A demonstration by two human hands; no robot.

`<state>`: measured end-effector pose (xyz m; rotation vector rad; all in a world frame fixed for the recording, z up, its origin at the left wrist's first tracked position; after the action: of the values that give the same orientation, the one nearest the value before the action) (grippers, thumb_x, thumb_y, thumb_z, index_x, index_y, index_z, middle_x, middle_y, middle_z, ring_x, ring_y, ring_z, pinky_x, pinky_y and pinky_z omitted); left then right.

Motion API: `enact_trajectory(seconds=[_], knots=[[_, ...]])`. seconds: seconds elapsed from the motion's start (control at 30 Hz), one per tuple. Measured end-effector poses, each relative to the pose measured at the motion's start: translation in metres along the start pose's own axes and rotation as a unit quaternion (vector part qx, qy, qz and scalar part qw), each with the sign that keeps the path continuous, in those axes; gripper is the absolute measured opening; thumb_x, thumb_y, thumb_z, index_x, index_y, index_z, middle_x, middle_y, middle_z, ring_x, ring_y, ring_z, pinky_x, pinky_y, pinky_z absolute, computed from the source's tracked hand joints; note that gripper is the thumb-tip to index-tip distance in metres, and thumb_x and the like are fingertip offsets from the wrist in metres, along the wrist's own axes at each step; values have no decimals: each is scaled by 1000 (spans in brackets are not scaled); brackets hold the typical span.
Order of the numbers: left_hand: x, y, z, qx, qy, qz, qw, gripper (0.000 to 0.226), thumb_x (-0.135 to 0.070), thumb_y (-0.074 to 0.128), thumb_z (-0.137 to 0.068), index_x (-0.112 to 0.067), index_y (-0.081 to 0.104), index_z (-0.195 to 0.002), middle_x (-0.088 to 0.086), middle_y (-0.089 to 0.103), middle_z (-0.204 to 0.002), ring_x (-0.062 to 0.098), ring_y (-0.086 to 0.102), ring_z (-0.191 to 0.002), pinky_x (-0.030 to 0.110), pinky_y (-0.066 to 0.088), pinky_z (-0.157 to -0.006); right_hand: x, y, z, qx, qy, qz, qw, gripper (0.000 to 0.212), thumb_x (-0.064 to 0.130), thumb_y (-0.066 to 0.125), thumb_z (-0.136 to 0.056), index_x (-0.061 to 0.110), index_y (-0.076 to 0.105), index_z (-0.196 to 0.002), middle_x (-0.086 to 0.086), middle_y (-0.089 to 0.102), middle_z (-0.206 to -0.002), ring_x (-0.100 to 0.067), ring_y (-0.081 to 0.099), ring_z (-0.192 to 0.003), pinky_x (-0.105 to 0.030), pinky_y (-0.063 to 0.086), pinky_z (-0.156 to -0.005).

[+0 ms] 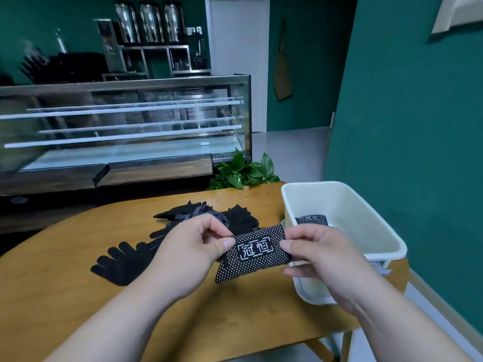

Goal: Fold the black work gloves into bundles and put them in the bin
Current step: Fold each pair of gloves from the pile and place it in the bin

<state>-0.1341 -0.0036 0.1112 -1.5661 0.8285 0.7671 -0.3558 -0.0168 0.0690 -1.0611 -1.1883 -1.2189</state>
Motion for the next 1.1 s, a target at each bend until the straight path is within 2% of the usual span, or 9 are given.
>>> enact_trajectory(seconds=[0.17, 0.3, 0.43, 0.57, 0.7, 0.77, 0.9, 1.0, 1.1], knots=[[-15, 18, -19, 26, -4, 9, 1000, 16, -21, 74, -87, -28, 67, -75, -9, 67, -65, 5, 61, -60, 32, 52, -64, 22, -17, -12, 8, -21, 67, 998, 16, 17, 67, -92, 14, 71, -107, -8, 77, -92, -21, 71, -82, -39, 61, -74], [-32, 45, -40, 61, -23, 59, 996, 6, -13, 71, -90, -13, 68, -85, -7, 66, -64, 4, 61, -54, 18, 45, -49, 39, -45, -31, -7, -35, 139, 990, 11, 20, 68, -92, 15, 72, -83, -16, 74, -89, -30, 68, -77, -49, 58, -83], [-50, 81, -69, 100, -20, 57, 993, 6, -12, 71, -90, -11, 66, -87, 13, 72, -82, 15, 66, -64, 46, 58, -69, 41, -77, -50, 14, 19, 73, 997, 10, 11, 62, -96, 1, 65, -95, -13, 71, -83, -21, 68, -76, -37, 60, -72], [-64, 119, -105, 127, 9, 26, 992, 11, -14, 72, -89, -17, 66, -81, 1, 69, -78, 8, 64, -59, 38, 59, -72, 34, -113, -71, 42, 85, 33, 995, 6, 11, 61, -96, 10, 61, -90, -14, 68, -88, -24, 65, -77, -44, 59, -81], [-67, 158, -136, 185, 12, 27, 982, 14, -6, 72, -88, -16, 64, -82, 2, 62, -74, 17, 63, -65, 48, 60, -79, 33, -145, -88, 21, 85, 60, 994, 9, 7, 62, -93, 12, 61, -85, -14, 63, -84, -24, 57, -72, -30, 57, -62], [-66, 178, -149, 218, 8, 23, 976, 15, -3, 72, -87, -15, 64, -84, 1, 61, -73, 19, 63, -67, 49, 60, -80, 30, -159, -98, -2, 75, 80, 994, 9, 7, 66, -89, 14, 61, -92, -14, 61, -85, -25, 54, -74, -34, 54, -68], [-64, 209, -162, 305, 25, -72, 949, 16, -8, 77, -83, -21, 68, -84, -5, 69, -71, 13, 65, -69, 36, 60, -80, 21, -174, -113, 4, 73, 156, 985, 24, -3, 58, -90, 13, 64, -107, -8, 66, -75, -20, 61, -67, -33, 52, -65], [-66, 218, -168, 311, 74, -167, 933, 12, -19, 79, -82, -23, 70, -89, -12, 70, -74, 0, 60, -62, 16, 51, -66, 15, -168, -116, 46, 86, 200, 975, 27, -7, 53, -89, 11, 71, -97, -9, 66, -74, -20, 63, -68, -31, 50, -63], [-65, 222, -183, 291, 99, -215, 927, 10, -21, 78, -82, -26, 71, -86, -14, 70, -76, 1, 62, -73, 15, 48, -66, 12, -166, -132, 39, 78, 237, 968, 28, -6, 53, -86, 11, 75, -84, -11, 71, -77, -19, 65, -70, -36, 54, -67]])
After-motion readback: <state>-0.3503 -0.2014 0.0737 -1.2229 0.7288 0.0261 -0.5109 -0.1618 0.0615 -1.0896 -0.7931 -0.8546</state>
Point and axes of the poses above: each hand's wrist, its own z-axis away from the middle knuckle, its own y-axis out of the palm, x = y × z, the point moved 7 cm from there along -z, towards the middle knuckle
